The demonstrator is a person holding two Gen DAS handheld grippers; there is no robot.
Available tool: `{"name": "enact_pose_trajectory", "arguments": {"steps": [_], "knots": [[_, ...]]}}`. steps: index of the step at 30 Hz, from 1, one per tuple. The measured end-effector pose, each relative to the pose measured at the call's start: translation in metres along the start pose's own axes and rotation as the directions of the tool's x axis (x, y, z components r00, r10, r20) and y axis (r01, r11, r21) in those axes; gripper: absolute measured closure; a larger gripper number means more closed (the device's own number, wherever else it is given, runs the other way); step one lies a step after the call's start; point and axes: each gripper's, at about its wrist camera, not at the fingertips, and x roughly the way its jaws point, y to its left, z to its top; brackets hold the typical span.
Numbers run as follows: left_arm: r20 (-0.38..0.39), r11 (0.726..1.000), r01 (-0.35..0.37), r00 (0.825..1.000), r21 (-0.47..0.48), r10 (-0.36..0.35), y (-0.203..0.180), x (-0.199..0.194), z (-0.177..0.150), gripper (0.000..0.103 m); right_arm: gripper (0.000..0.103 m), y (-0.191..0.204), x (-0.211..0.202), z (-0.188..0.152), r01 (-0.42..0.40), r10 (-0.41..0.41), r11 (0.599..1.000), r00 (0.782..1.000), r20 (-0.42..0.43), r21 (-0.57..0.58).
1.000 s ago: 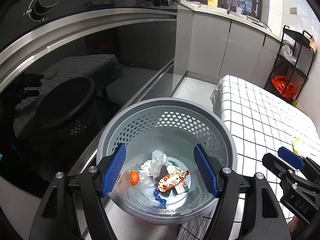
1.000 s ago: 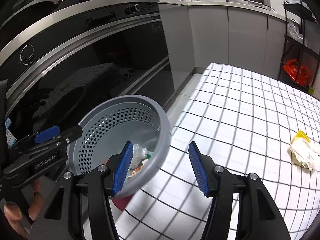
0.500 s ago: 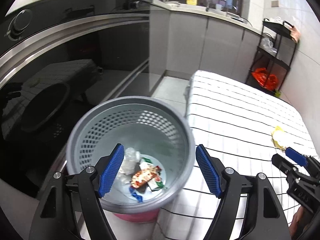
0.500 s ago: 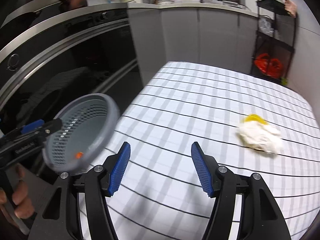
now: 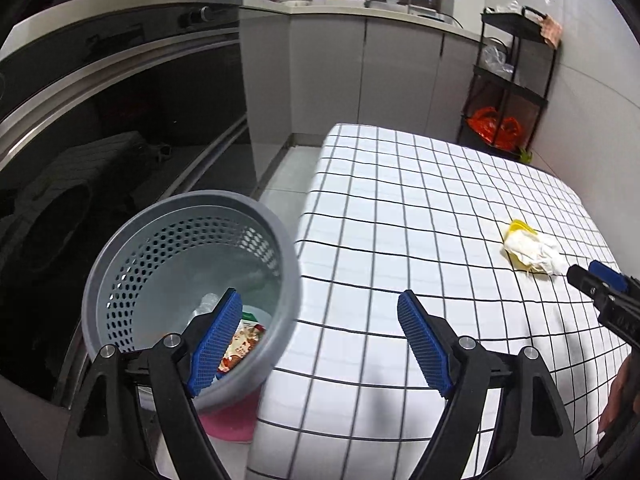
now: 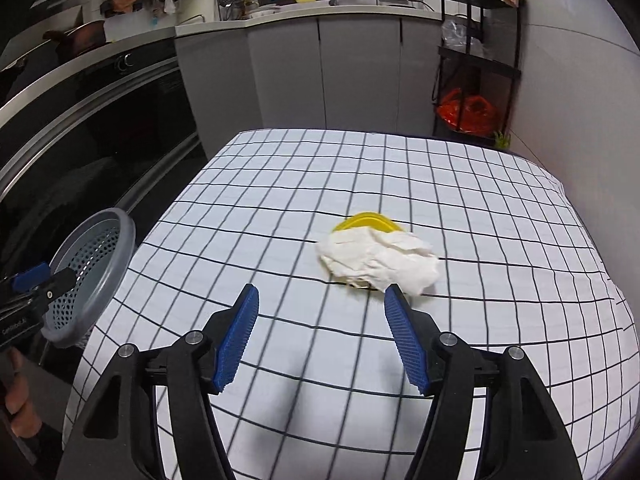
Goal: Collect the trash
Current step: 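Move both grippers back over the table toward the white tissue and yellow lid, then grasp the white tissue with the right gripper and lift it off the yellow lid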
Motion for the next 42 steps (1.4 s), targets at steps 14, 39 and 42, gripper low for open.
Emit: {"name": "enact_pose_trajectory", "arguments": {"steps": [14, 39, 42], "knots": [[-0.01, 0.996, 0.041, 0.999, 0.074, -0.04, -0.043, 0.006, -0.006, 0.019, 0.039, -0.032, 0.034, 0.001, 0.017, -0.017, 1.0, 0.999, -0.038, 0.009], [-0.038, 0.989, 0.06, 0.998, 0.138, -0.055, -0.064, 0.016, -0.011, 0.014, 0.089, -0.038, 0.081, 0.013, 0.012, -0.015, 1.0, 0.996, -0.089, -0.028], [-0.037, 0.989, 0.058, 0.998, 0.139, -0.053, -0.065, 0.016, -0.012, 0.014, 0.09, -0.042, 0.066, 0.014, -0.01, 0.011, 1.0, 0.998, -0.069, 0.013]]}}
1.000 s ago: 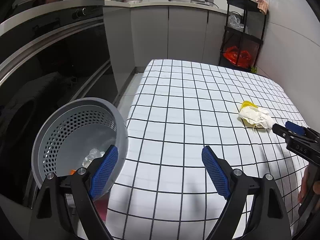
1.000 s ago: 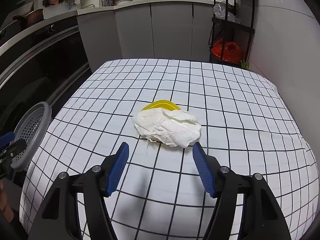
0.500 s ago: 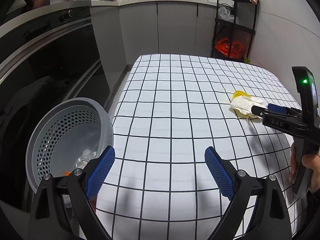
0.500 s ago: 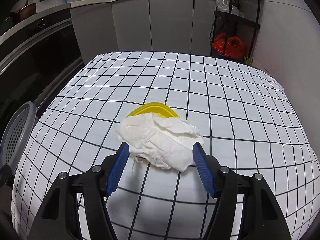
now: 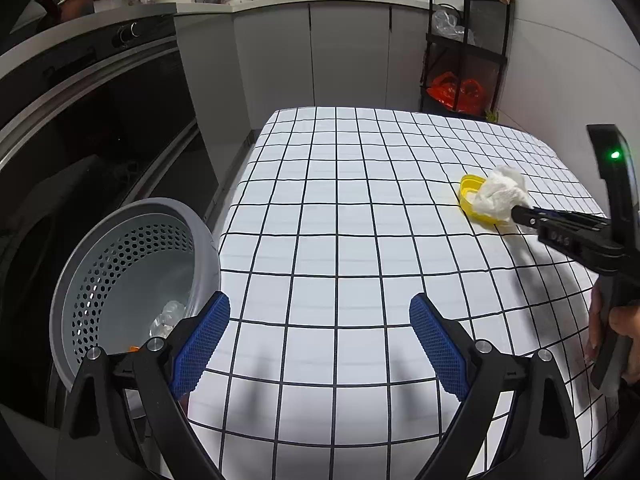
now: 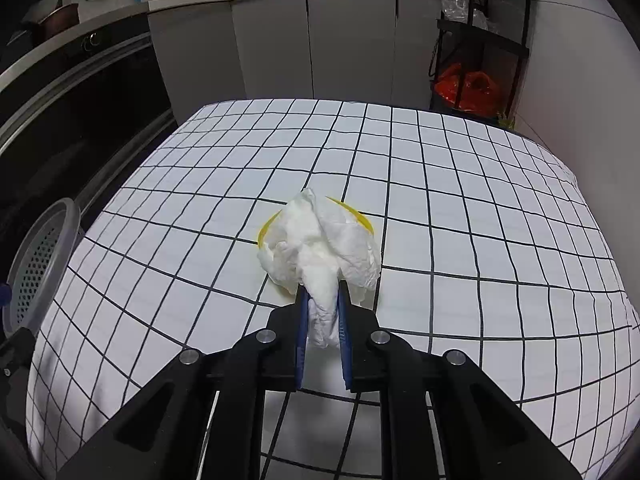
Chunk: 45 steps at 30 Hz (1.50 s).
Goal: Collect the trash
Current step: 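Grasp the white tissue with the right gripper and lift it off the yellow lid, then grasp the yellow square lid with the left gripper while the right gripper holds the tissue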
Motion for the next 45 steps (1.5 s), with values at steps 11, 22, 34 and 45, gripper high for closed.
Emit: {"name": "enact_pose_trajectory", "arguments": {"steps": [11, 22, 34, 45], "knots": [[0.014, 0.999, 0.036, 0.999, 0.005, -0.036, -0.021, -0.008, 0.007, 0.012, 0.09, -0.044, -0.064, -0.008, -0.038, 0.022, 0.981, 0.996, 0.085, 0.19], [0.006, 0.991, 0.106, 0.994, 0.077, -0.107, -0.109, 0.026, 0.044, 0.007, 0.09, -0.095, -0.093, -0.005, -0.05, 0.003, 0.949, 0.989, 0.15, 0.311], [-0.104, 0.983, 0.135, 0.987, 0.128, -0.122, -0.175, 0.105, 0.07, 0.007, 0.09, -0.119, -0.105, 0.002, -0.133, 0.058, 0.917, 0.977, 0.204, 0.377], [-0.178, 0.99, 0.104, 0.98, 0.098, -0.085, -0.196, 0.15, 0.085, 0.007, 0.09, -0.125, -0.109, 0.004, -0.161, 0.075, 0.908, 0.971, 0.228, 0.387]]}}
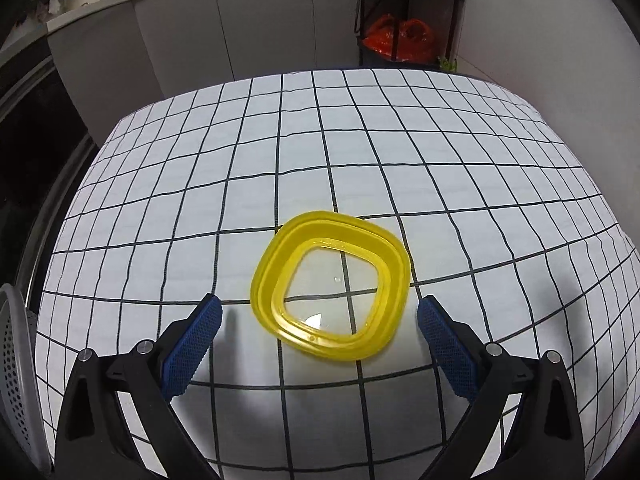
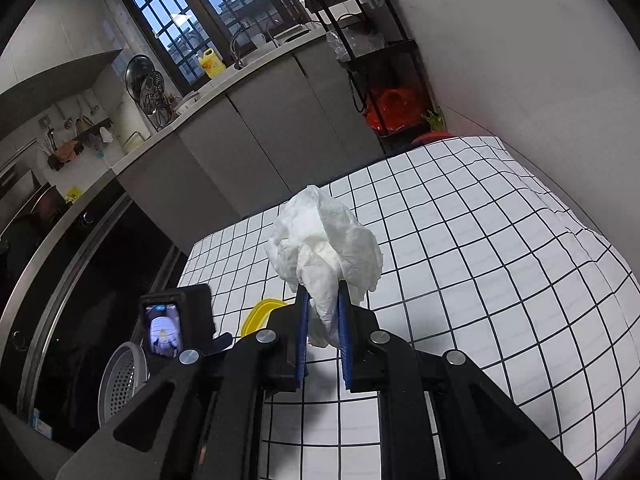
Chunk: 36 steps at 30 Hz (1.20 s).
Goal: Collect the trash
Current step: 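Grasp the yellow square lid with the left gripper while the right gripper holds the tissue, then carry the yellow lid in the left gripper and tissue in the right gripper over the basket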
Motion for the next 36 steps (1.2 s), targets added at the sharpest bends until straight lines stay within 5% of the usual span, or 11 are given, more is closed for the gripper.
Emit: {"name": "enact_pose_trajectory", "arguments": {"steps": [4, 8, 15, 23, 36], "knots": [[-0.021, 0.999, 0.02, 1.0, -0.044, -0.021, 0.005, 0.011, 0.002, 0.007, 0.09, 0.0, 0.002, -0.001, 0.003, -0.003, 1.0, 1.0, -0.007, -0.007], [0.006, 0.999, 0.025, 1.0, -0.042, -0.025, 0.011, 0.004, 0.002, 0.032, 0.09, -0.001, 0.004, -0.001, 0.007, -0.008, 1.0, 1.0, -0.013, -0.01], [0.014, 0.998, 0.042, 0.999, -0.048, -0.041, 0.029, -0.021, -0.011, 0.033, 0.09, 0.01, 0.006, -0.005, 0.019, -0.02, 0.999, 1.0, -0.02, -0.048], [0.13, 0.998, -0.061, 0.99, 0.019, 0.058, 0.058, -0.093, -0.046, 0.033, 0.09, 0.027, 0.017, -0.017, 0.007, -0.012, 0.996, 0.998, -0.059, -0.091], [0.245, 0.985, -0.117, 0.959, -0.13, 0.146, 0.173, -0.2, -0.101, 0.033, 0.09, 0.117, 0.039, -0.072, -0.091, 0.054, 0.968, 0.986, -0.16, -0.233]]}}
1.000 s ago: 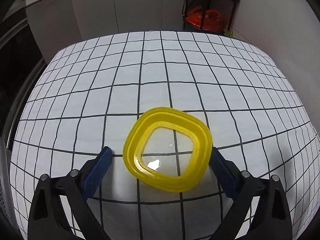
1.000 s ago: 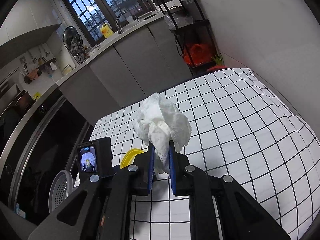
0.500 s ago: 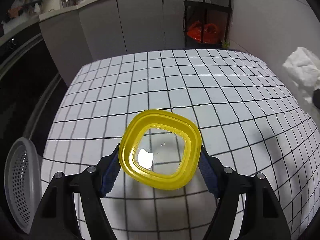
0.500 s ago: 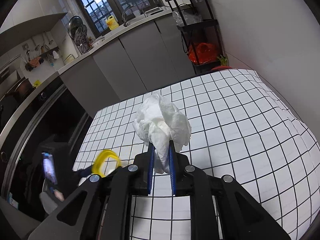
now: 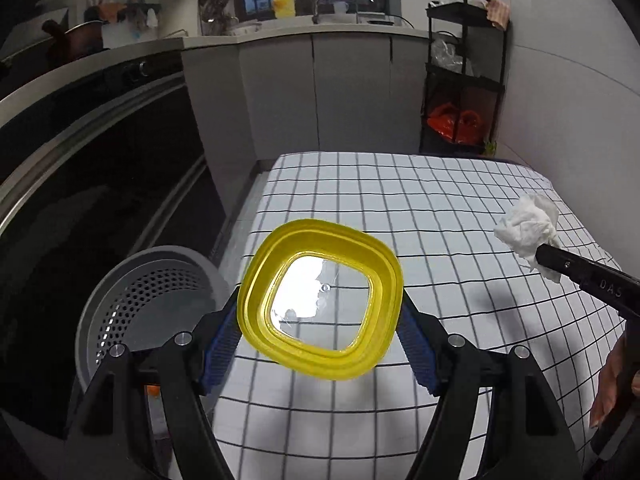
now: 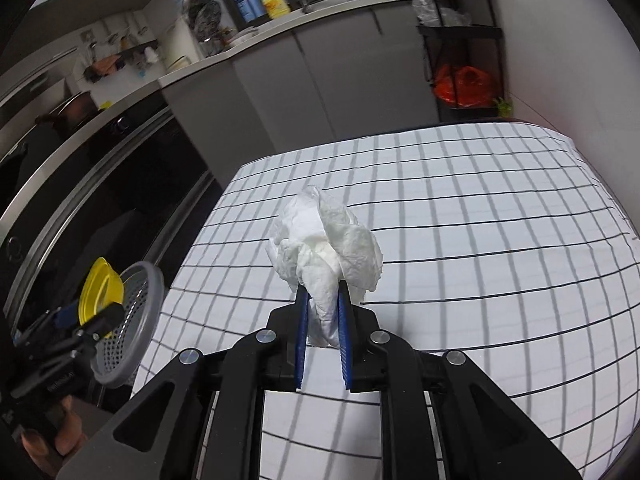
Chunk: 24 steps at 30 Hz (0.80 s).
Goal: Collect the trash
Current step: 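Carry the yellow lid in the left gripper and tissue in the right gripper over the basket, then open both grippers to drop the lid and tissue into the basket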
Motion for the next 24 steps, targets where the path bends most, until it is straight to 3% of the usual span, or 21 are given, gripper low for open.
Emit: {"name": "enact_pose_trajectory", "arguments": {"steps": [8, 12, 24], "knots": [[0.002, 0.984, -0.164, 0.986, -0.074, 0.165, 0.092, -0.013, -0.023, 0.033, 0.09, 0.101, 0.031, -0.022, -0.087, 0.079, 0.986, 0.995, -0.057, -0.145], [-0.005, 0.967, -0.209, 0.978, -0.143, 0.211, 0.132, -0.013, -0.033, 0.032, 0.09, 0.152, 0.051, -0.03, -0.147, 0.131, 0.969, 0.987, -0.091, -0.198], [-0.057, 0.928, -0.271, 0.962, -0.256, 0.265, 0.201, 0.008, -0.045, 0.032, 0.09, 0.257, 0.113, -0.03, -0.252, 0.202, 0.915, 0.962, -0.183, -0.316]]}}
